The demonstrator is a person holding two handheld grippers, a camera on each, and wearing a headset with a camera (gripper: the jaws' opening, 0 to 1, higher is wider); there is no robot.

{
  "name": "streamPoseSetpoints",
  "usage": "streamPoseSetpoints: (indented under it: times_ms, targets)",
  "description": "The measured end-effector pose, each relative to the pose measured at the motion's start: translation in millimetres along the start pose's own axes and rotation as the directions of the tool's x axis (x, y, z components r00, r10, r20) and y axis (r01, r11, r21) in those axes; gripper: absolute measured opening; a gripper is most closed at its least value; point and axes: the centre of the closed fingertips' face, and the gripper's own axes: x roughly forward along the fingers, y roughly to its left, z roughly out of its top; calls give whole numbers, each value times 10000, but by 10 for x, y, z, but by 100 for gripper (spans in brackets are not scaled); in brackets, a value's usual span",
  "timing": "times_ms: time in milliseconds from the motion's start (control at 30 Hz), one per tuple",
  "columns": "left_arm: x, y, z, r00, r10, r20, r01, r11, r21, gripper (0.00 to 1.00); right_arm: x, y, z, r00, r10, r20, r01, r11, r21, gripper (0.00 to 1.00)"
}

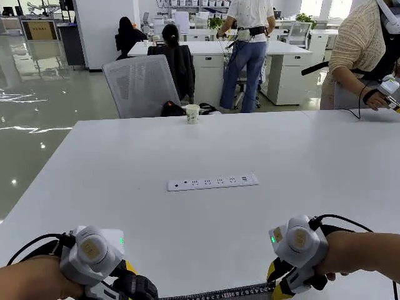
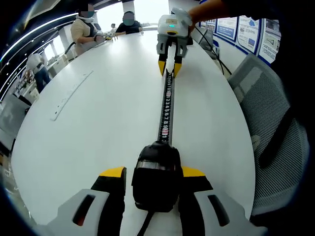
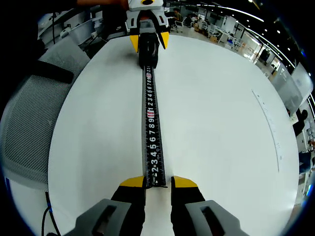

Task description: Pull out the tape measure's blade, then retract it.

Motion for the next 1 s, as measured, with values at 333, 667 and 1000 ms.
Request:
streamPoseSetpoints:
  times_ms: [333, 667, 1000]
  targets:
    - [-130, -35, -42, 9997, -237, 26, 238, 9983, -533, 50, -32, 44, -17, 9996, 192, -198, -190, 9997, 125, 23]
    - [-173, -135, -45, 9982, -594, 32, 595, 9957, -717, 62, -86, 75, 6, 9998, 179, -111, -175, 9993, 330, 30]
    - [-165, -248, -35, 9955, -948, 38, 947, 9912, -926, 76, -110, 182, 59, 9989, 421, 197, -448, 9849, 1673, 47]
